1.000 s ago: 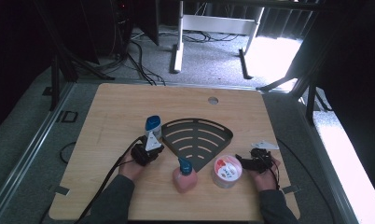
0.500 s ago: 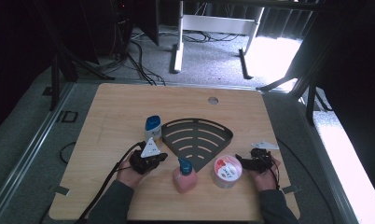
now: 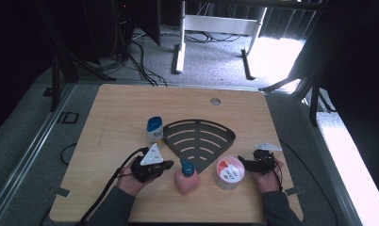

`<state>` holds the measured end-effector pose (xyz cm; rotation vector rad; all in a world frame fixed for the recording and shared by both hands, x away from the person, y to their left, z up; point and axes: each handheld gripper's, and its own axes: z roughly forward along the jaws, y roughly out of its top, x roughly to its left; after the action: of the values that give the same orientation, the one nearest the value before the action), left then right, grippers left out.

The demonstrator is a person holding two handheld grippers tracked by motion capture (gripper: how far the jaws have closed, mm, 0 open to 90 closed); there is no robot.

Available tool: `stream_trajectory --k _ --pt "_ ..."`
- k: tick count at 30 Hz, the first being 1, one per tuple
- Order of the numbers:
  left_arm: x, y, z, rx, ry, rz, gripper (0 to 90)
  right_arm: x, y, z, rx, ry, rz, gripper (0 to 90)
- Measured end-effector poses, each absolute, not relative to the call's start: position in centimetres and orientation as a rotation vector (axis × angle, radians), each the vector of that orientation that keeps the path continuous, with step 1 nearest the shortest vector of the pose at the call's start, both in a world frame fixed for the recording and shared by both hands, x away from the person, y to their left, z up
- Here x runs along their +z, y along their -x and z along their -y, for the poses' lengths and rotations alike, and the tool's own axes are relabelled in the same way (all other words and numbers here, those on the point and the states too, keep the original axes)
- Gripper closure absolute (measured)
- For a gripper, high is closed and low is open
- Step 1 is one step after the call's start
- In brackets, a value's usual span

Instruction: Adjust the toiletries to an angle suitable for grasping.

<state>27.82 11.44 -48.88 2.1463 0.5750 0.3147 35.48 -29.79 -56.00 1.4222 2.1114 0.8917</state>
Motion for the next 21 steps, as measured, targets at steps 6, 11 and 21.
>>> stream_trajectory --k 6,11,21 --pt "-47.6 -26.4 -10.9 0.282 -2.134 -0.502 89.9 -56.0 -35.5 29.8 0.892 -1.422 -2.111 12.6" --pt "-47.3 -25.7 -10.7 0.242 -2.123 -0.474 89.9 -56.0 -35.5 29.8 0.892 -1.422 -2.112 12.6" --pt "-47.6 -24.7 -9.4 0.165 -2.132 -0.411 89.9 -56.0 -35.5 29.8 0.893 -1.423 -2.111 12.6"
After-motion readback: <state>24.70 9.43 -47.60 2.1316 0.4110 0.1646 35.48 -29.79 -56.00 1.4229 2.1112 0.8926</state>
